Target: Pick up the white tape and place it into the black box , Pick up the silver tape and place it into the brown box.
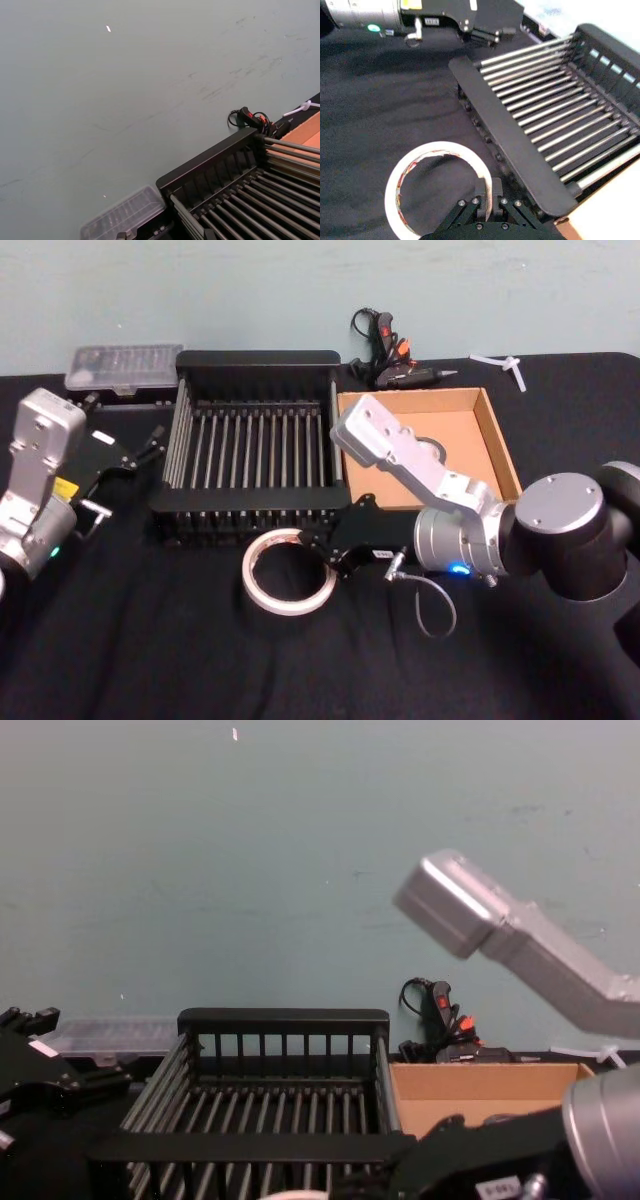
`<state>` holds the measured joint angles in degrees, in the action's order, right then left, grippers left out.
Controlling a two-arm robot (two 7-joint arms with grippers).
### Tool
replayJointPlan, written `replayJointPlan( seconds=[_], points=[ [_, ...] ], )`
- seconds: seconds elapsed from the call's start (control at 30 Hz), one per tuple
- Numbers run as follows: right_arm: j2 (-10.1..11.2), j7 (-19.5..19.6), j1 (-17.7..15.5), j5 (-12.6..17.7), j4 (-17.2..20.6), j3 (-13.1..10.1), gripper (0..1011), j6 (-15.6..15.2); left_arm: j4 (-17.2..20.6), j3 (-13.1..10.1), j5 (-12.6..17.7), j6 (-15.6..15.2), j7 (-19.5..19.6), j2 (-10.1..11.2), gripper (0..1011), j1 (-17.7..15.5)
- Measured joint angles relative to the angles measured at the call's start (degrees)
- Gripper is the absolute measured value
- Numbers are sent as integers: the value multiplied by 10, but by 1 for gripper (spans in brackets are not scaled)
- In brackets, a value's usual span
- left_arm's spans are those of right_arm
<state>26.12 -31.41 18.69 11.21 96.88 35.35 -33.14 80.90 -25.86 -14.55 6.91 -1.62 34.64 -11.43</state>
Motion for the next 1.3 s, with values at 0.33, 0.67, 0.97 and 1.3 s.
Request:
replayJointPlan(
  seconds=[0.33, 0.67, 0.97, 1.3],
  points=[
    [15, 7, -5, 12, 33, -12, 77, 12, 0, 0, 0, 0, 0, 0, 1002, 0],
    [15, 23, 7, 12, 28, -20, 77, 24, 0, 0, 0, 0, 0, 0, 1001, 0],
    [-4, 31, 44, 0, -19, -25, 77, 37, 0, 0, 0, 0, 0, 0, 1002, 0],
    [-34, 31, 87, -12, -89, -22, 77, 55, 0, 0, 0, 0, 0, 0, 1002, 0]
  ],
)
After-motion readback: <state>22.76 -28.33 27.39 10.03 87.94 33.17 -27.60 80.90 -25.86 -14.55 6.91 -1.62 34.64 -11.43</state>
